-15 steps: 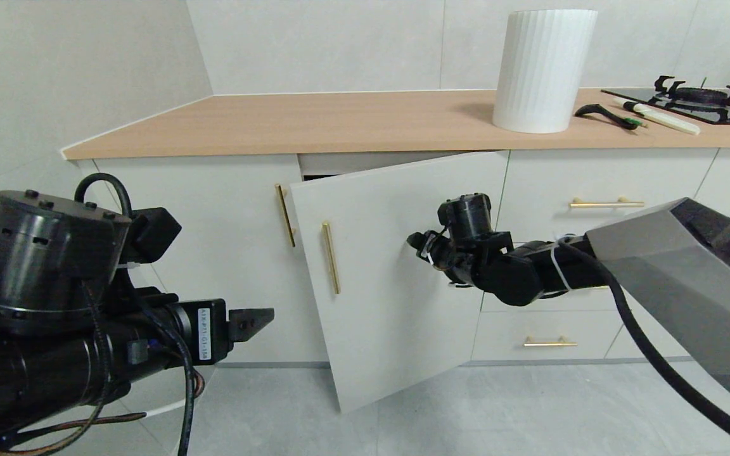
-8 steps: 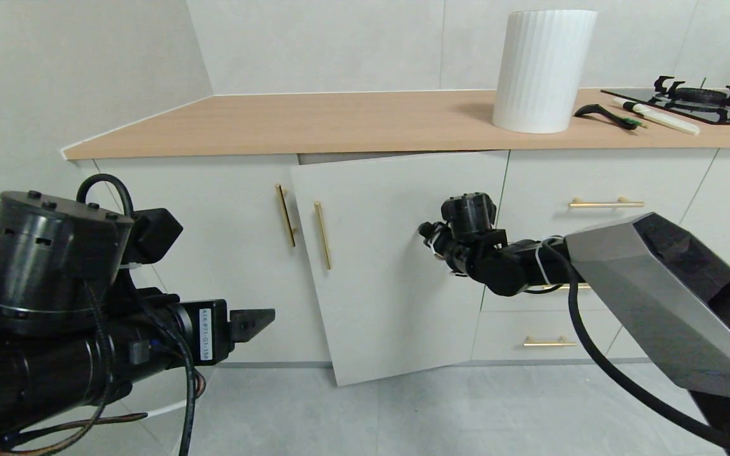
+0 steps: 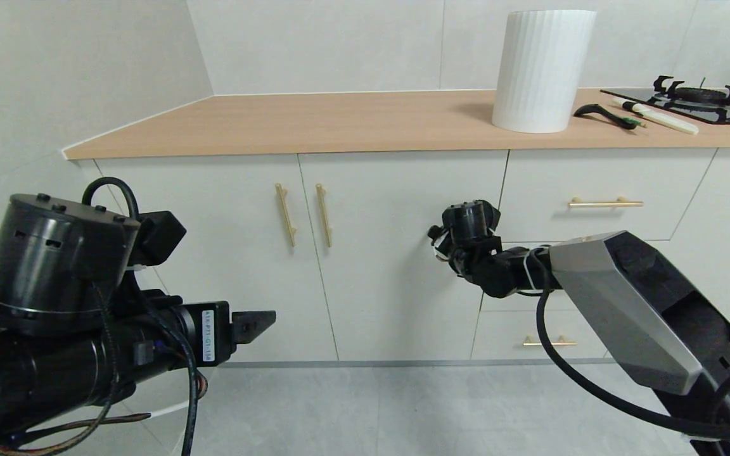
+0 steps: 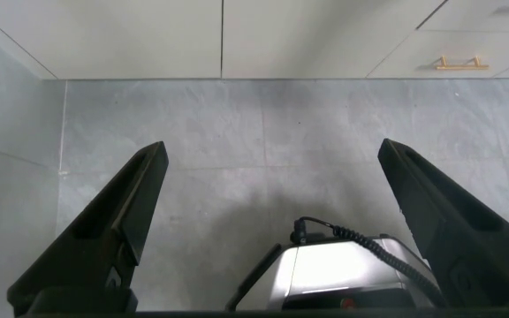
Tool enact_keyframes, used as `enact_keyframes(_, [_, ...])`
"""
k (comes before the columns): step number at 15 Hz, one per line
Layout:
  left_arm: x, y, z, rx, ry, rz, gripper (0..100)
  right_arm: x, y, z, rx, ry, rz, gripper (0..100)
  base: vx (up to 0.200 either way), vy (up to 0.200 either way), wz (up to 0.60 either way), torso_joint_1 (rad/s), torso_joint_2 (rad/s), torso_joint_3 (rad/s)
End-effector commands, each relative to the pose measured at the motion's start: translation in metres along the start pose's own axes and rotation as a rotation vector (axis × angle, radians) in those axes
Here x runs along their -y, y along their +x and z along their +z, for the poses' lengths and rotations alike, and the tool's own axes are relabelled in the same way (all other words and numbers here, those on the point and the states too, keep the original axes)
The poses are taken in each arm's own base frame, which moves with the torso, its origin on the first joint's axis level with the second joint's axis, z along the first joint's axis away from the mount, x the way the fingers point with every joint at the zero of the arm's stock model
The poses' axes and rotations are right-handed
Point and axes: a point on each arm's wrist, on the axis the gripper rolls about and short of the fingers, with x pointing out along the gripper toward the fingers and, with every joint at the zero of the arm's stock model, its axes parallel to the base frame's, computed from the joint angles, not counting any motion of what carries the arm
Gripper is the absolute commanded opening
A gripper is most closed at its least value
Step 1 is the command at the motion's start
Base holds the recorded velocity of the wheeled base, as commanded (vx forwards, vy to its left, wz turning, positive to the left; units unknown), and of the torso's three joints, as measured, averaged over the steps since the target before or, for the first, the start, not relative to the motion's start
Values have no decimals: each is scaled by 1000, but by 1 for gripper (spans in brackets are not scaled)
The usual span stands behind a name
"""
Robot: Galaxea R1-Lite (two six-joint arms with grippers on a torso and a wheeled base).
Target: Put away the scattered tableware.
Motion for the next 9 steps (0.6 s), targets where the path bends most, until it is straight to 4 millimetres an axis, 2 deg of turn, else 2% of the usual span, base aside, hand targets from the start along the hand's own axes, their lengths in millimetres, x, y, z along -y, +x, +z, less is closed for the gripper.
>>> enact_keyframes(1, [0, 1, 0, -2, 0, 1, 100, 6, 5, -5, -5, -4, -11, 100, 0, 0, 0, 0, 0, 0])
enact_keyframes(6, [0, 0, 0, 0, 0, 1, 100, 3, 2, 1, 3, 1, -5, 100, 0, 0, 0, 0, 0, 0])
enact_keyframes(9, [0, 0, 0, 0, 0, 1, 100, -7, -16, 13, -10, 2, 18, 100, 0, 0, 0, 0, 0, 0])
